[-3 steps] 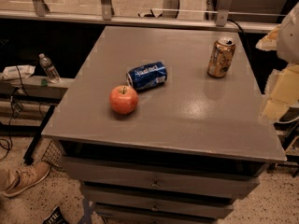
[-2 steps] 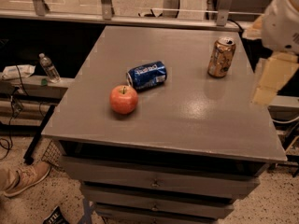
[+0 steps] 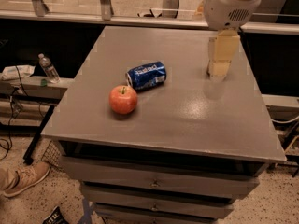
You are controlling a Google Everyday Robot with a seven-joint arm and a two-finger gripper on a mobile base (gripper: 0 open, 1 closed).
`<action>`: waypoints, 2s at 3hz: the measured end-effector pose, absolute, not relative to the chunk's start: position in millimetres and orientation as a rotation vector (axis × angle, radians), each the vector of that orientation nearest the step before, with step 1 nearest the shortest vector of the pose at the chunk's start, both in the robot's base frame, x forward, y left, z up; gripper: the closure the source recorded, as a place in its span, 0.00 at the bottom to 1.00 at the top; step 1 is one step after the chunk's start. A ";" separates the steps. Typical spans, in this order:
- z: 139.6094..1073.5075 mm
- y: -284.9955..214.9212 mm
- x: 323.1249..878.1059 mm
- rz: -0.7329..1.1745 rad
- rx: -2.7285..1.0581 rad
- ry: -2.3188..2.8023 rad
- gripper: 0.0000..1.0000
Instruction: Place pepsi can upright
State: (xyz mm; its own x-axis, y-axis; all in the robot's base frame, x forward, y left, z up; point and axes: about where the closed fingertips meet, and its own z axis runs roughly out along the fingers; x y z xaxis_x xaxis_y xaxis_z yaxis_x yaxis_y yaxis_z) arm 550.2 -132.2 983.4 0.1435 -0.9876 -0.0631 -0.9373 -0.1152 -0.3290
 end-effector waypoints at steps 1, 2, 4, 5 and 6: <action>984.3 -127.1 554.0 -0.251 -2.135 1.852 0.00; 984.3 -126.9 554.1 -0.251 -2.135 1.851 0.00; 947.4 -52.5 605.1 -0.242 -2.357 1.673 0.00; 929.3 -23.0 621.8 -0.209 -2.428 1.605 0.00; 904.9 2.5 626.1 -0.186 -2.499 1.578 0.00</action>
Offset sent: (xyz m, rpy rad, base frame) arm 0.0347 0.0682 -0.0114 -0.1118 -0.0179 0.1545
